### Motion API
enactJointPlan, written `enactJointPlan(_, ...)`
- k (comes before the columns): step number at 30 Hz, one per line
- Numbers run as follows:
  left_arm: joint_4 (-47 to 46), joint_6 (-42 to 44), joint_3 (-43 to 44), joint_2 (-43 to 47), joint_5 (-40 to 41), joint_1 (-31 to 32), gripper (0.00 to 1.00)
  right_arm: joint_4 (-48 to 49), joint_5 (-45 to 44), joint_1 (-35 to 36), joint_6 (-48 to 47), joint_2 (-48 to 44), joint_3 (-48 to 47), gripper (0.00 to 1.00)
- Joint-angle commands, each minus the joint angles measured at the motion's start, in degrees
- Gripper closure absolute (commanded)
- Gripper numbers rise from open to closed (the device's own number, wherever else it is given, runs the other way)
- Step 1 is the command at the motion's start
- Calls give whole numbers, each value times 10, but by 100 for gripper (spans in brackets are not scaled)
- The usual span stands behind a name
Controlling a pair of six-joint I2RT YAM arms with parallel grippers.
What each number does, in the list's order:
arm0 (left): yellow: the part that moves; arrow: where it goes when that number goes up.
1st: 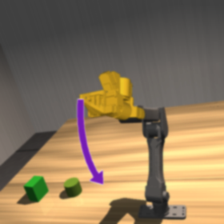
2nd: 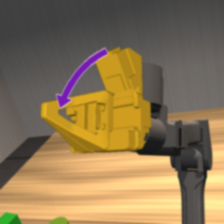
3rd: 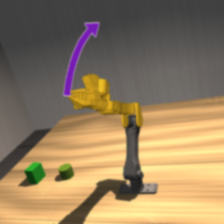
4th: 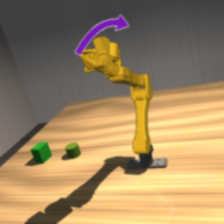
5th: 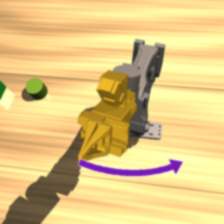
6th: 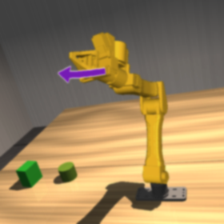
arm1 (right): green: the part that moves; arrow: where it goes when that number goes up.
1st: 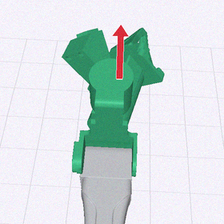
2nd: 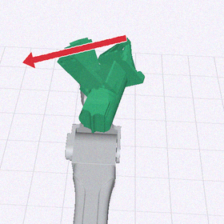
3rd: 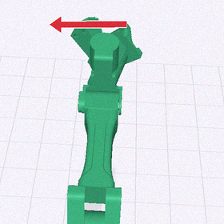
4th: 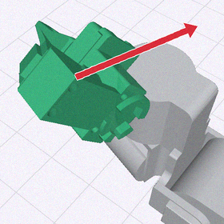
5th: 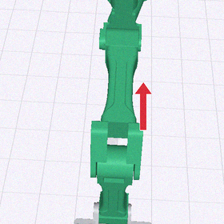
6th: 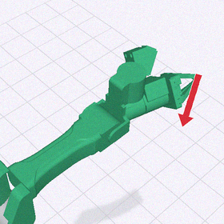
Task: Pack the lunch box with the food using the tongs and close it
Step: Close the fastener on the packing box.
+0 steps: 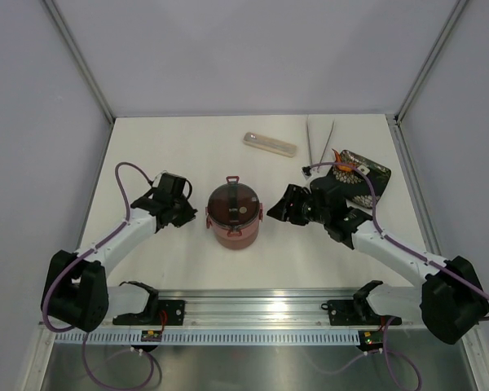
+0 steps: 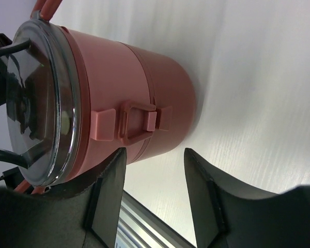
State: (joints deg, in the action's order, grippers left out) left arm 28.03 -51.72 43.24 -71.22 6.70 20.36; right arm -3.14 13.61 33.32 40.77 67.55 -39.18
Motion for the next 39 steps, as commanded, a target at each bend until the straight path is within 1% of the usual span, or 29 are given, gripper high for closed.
enactJointPlan(1,-39,-22,-4,-19,-5,-6,100,-6,1,10,-10,10,-8,44)
enactJointPlan(14,-77,-19,-4,-49,-38,-6,100,24,49,19,-11,50,-28,44)
enactJointPlan(16,-84,-16,-3,-54,-48,-6,100,51,56,20,-9,53,-30,44)
enactJointPlan(25,-97,-20,-12,-49,-63,-6,100,71,68,21,4,58,-35,44)
enactJointPlan(26,-98,-20,-13,-49,-81,-5,100,71,66,21,4,59,-35,44)
enactJointPlan(33,-108,-18,-15,-53,-89,-5,100,82,48,21,12,67,-30,44)
enactJointPlan(39,-110,-15,-15,-53,-89,-4,100,59,-4,21,19,60,-22,46)
